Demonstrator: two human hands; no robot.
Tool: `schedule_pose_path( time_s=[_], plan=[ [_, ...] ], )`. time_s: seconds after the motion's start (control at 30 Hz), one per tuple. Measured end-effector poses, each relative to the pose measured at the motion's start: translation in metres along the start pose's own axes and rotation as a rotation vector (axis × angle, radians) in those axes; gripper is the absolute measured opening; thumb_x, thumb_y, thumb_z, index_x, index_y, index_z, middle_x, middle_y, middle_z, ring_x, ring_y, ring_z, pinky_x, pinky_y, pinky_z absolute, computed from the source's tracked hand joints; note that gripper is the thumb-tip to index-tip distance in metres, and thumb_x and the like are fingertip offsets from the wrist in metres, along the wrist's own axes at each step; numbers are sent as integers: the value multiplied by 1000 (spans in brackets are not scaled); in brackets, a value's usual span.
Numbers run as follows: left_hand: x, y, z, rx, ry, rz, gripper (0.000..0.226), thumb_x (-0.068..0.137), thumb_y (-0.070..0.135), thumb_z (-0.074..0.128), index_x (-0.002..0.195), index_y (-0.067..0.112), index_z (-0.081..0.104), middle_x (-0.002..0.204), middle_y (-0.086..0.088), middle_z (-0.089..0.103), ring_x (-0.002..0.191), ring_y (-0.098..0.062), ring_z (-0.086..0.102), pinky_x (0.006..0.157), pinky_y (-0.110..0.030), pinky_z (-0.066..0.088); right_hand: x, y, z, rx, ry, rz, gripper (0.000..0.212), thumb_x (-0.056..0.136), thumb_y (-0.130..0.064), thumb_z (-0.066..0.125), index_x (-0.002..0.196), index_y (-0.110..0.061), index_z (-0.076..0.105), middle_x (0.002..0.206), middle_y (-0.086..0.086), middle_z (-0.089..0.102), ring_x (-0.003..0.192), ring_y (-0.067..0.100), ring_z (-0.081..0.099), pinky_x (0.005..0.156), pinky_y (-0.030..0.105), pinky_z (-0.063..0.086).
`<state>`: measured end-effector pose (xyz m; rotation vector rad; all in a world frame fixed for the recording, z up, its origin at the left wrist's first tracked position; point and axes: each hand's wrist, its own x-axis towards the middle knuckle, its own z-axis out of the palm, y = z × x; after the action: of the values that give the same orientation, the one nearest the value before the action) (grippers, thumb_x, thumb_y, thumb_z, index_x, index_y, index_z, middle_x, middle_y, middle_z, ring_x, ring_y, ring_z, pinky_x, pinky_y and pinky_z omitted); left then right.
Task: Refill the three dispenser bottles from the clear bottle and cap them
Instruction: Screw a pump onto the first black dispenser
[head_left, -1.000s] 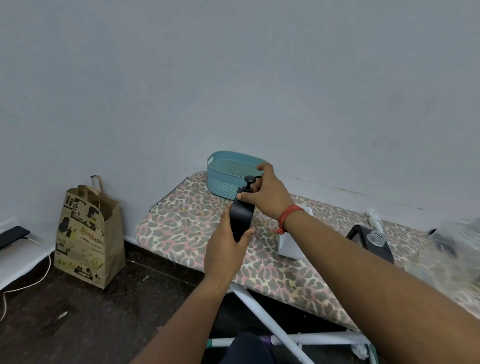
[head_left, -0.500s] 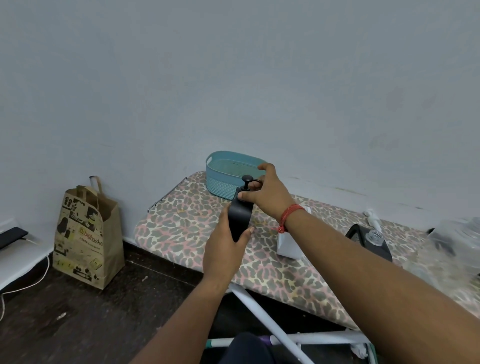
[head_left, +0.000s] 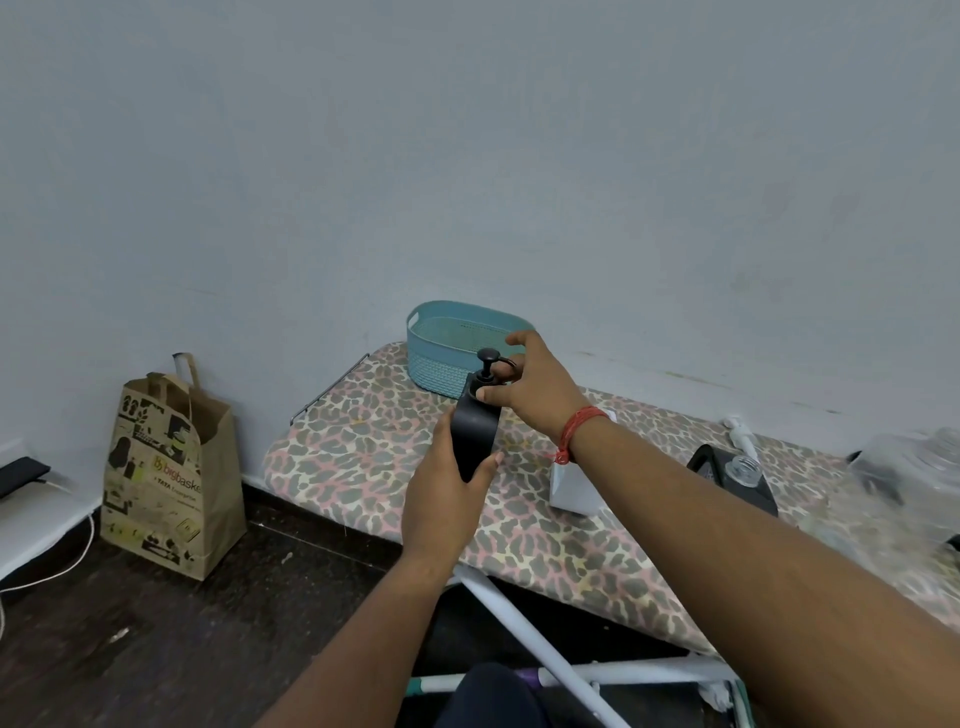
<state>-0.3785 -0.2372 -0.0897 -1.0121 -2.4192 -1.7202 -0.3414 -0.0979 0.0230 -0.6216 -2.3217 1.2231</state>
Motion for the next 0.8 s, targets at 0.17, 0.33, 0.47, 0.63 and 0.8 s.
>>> schedule_pose_path(
  time_s=[0.17, 0.33, 0.47, 0.63, 0.8],
  plan=[
    [0, 0, 0, -5, -1, 1, 70, 93, 47, 70, 152, 38, 33, 129, 12, 65, 114, -10, 64, 92, -35, 56, 0, 1, 3, -1, 24, 3, 67, 76, -15, 85, 129, -17, 45, 83, -7, 53, 82, 12, 57, 82, 30, 47],
    [-1, 0, -1, -15, -4, -2, 65, 93, 46, 71, 148, 36, 37, 127, 12, 65, 113, -11, 64, 93, -37, 56, -2, -1, 7, 7, 49, 20, 58, 75, -17, 85, 125, -16, 54, 90, 3, 60, 90, 20, 62, 85, 35, 52],
    [-1, 0, -1, -17, 0, -1, 64, 93, 47, 71, 147, 36, 38, 126, 12, 66, 112, -10, 65, 93, -37, 57, -4, -3, 9, 1, 76, 34, 57, 75, -17, 85, 124, -17, 57, 103, 10, 68, 99, 22, 66, 90, 38, 54],
    [0, 1, 0, -27, 3, 12, 63, 93, 46, 71, 146, 37, 39, 127, 13, 65, 113, -9, 63, 94, -33, 55, -4, -3, 12, -22, 100, 40, 53, 75, -19, 84, 123, -19, 61, 79, -9, 59, 86, 14, 62, 84, 31, 52],
    [0, 1, 0, -21, 7, 19, 63, 93, 44, 72, 146, 38, 38, 125, 15, 64, 110, -5, 62, 90, -25, 52, -5, -4, 14, -90, 111, 56, 22, 77, -21, 82, 82, -24, 61, 74, -11, 57, 74, 9, 56, 64, 24, 41]
  ],
)
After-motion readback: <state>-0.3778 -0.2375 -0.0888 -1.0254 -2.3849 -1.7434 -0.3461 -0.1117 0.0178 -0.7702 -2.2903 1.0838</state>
